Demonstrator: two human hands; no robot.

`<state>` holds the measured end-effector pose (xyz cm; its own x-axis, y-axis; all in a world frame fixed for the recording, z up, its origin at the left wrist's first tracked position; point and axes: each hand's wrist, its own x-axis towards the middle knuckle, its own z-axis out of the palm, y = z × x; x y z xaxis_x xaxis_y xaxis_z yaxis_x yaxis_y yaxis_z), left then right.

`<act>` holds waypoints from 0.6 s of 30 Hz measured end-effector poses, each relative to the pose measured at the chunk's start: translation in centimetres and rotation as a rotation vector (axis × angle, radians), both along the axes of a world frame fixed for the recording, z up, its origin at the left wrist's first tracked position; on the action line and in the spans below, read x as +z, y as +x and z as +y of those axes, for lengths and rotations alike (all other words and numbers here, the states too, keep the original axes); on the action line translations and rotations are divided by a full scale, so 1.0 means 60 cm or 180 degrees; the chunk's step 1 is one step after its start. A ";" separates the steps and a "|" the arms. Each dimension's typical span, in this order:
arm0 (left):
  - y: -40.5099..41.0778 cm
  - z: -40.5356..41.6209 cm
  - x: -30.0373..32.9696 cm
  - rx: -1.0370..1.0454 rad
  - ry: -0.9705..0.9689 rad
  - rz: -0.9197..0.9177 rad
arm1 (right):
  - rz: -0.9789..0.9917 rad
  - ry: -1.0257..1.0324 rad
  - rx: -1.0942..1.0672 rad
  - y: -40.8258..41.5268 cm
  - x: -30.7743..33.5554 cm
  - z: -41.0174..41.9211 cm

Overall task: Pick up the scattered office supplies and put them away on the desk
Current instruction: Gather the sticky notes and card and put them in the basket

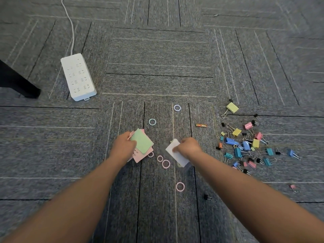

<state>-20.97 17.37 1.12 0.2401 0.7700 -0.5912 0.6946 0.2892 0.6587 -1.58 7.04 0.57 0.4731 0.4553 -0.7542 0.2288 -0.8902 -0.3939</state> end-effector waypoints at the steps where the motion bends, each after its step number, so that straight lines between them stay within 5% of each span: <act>1: 0.001 0.003 0.000 0.0055 -0.0016 -0.0059 | 0.0065 0.0061 -0.0068 0.005 0.003 -0.003; 5: -0.001 0.004 0.003 0.0106 -0.0039 -0.0150 | 0.0078 0.0240 -0.0119 0.025 0.018 -0.015; 10: 0.021 0.024 0.054 -0.0095 0.0113 -0.0156 | -0.0408 0.0543 0.0665 0.034 0.086 0.003; 18: -0.038 0.009 0.354 0.0267 0.0152 -0.0043 | -0.1042 0.0776 0.1816 -0.044 0.433 0.064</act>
<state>-23.23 17.92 22.35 0.1812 0.8149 -0.5506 0.6602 0.3141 0.6822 -4.20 10.90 26.56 0.2953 0.8382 -0.4585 0.7750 -0.4908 -0.3981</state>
